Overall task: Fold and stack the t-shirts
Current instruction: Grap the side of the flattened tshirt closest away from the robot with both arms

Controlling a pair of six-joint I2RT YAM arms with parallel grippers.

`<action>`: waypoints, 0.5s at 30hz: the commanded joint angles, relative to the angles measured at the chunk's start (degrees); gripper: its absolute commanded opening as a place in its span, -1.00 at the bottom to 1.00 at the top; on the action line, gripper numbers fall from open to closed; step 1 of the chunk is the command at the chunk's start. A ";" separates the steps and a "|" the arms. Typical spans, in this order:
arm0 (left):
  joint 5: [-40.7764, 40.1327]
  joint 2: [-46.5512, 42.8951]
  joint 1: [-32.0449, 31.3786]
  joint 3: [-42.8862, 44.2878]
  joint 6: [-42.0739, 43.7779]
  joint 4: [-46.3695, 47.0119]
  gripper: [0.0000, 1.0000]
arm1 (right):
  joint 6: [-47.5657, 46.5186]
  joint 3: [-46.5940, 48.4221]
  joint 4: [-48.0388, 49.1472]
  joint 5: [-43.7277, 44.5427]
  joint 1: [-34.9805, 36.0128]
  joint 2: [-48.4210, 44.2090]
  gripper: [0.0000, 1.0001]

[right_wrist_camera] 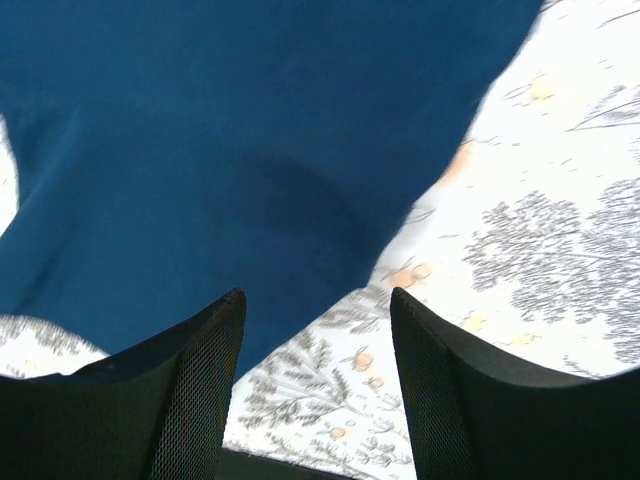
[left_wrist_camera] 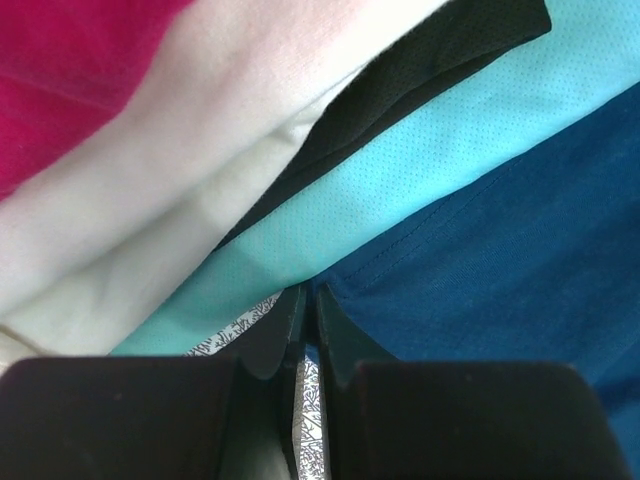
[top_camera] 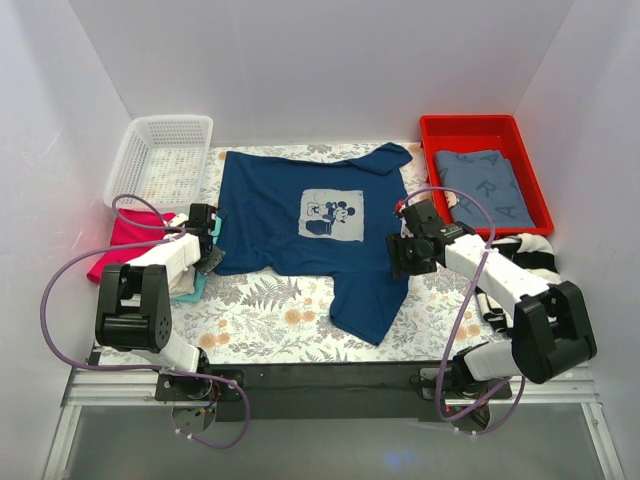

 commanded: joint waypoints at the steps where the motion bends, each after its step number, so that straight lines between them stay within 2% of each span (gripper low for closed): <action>1: 2.48 -1.67 0.34 -1.06 1.23 -3.50 -1.00 | -0.11 -1.58 -2.47 -4.76 2.32 -4.31 0.31; 9: 3.54 -1.42 0.26 1.58 3.52 -5.52 -1.00 | 6.38 -6.58 -6.08 -9.25 10.75 -11.25 0.32; 15: 5.29 -0.62 0.26 3.07 4.39 -5.61 -1.00 | 12.54 -11.86 -7.05 -5.04 17.00 -13.72 0.29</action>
